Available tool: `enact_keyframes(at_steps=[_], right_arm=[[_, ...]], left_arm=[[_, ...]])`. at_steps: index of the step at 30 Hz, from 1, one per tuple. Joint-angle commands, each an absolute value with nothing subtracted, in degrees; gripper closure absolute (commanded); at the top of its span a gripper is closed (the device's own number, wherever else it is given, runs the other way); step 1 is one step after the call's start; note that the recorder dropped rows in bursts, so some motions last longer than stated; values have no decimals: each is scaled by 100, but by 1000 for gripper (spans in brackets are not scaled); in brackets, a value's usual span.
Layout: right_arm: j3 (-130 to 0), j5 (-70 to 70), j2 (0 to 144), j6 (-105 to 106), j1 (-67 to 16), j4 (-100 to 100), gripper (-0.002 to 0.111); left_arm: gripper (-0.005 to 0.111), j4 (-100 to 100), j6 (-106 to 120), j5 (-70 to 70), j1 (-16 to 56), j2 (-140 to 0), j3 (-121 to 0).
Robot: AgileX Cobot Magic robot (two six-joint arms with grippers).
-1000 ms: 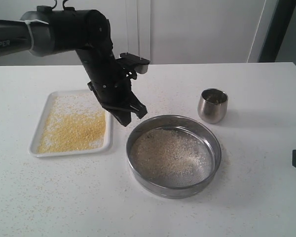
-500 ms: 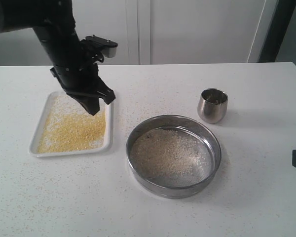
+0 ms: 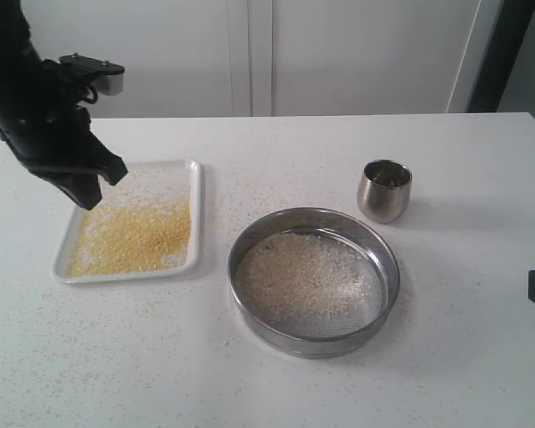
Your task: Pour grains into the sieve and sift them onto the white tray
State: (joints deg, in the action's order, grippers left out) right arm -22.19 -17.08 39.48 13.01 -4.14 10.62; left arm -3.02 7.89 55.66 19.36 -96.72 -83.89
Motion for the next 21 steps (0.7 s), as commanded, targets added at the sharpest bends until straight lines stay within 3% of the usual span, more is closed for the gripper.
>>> enact_keyframes(at_steps=[1, 21], right_arm=[[-2250, -1660, 3948, 1327, -394, 1067, 108], [-2250, -1660, 3948, 1327, -394, 1067, 108]], left_arm=[[107, -311, 746, 5536, 1722, -9302, -7995], [107, 0, 419, 4780, 1720, -7727, -6586]])
